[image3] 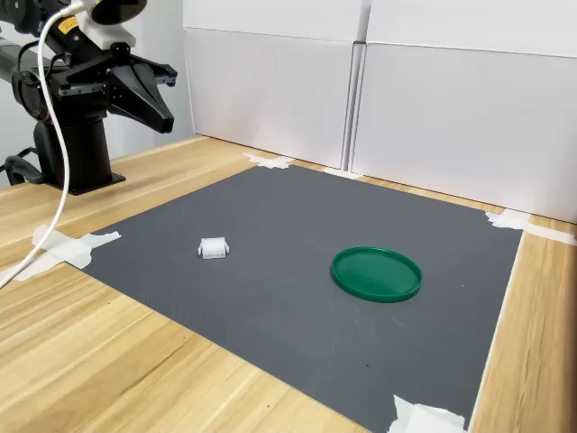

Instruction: Grasp a white terminal and put it in the green lid.

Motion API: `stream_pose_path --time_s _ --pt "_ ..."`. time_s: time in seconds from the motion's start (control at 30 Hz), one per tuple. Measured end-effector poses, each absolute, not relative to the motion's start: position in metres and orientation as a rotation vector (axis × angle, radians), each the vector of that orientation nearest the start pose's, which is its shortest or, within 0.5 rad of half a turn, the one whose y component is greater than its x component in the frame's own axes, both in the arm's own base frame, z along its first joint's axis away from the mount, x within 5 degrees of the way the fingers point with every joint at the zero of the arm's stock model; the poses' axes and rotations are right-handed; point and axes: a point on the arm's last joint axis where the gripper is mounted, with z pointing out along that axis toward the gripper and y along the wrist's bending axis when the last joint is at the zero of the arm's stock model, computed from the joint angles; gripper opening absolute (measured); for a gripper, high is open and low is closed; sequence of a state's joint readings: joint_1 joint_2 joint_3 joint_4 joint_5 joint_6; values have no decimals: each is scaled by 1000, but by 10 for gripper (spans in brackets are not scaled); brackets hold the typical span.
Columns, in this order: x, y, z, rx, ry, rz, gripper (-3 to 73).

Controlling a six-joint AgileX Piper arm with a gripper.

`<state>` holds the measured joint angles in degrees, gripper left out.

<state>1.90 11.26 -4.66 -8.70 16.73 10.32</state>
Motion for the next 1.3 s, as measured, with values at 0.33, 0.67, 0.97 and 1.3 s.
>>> stream_pose_path --time_s 0.33,0.67,0.97,1.3 --pt "68 -2 203 31 1887 5 -21" --pt "68 -2 203 31 1888 5 -21" --pt "71 -2 200 31 1930 3 -21" --pt "84 -1 217 30 1972 0 -21"
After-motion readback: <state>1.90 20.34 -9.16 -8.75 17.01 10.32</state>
